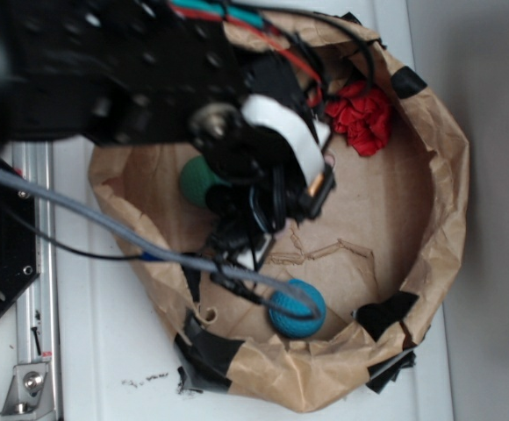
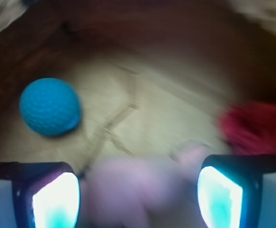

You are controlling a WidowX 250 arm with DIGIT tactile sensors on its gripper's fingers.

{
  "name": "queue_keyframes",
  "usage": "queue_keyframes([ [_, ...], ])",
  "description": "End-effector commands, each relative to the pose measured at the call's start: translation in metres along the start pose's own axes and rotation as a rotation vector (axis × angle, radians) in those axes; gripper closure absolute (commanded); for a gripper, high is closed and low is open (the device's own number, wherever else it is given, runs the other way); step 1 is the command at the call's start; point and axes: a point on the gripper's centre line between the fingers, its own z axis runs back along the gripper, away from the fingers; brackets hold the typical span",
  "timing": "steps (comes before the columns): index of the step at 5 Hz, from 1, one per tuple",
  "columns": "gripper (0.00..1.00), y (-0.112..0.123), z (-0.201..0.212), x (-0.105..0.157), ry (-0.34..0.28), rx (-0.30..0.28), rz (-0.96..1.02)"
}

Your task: Grab the blue ball.

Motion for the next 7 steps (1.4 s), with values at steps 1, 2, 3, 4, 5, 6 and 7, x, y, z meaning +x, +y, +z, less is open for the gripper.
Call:
queue_keyframes([
  [1, 0.00, -0.061, -0.024, 0.046, -0.078, -0.176, -0.206],
  [2, 0.00, -0.072, -0.029, 0.058, -0.104, -0.228, -0.215],
  [3, 1.00, -0.079, -0.039, 0.057, -0.063, -0.198, -0.204],
  [4, 1.00, -0.080, -0.046, 0.047, -0.030, -0.177, -0.186],
  [5, 1.00, -0.066, -0.038, 0.041, -0.035, -0.133, -0.131],
  [6, 1.00, -0.036, -0.005, 0.039, -0.086, -0.042, -0.036],
  [7, 1.00, 0.005, 0.053, 0.027, -0.094, 0.025, 0.131],
])
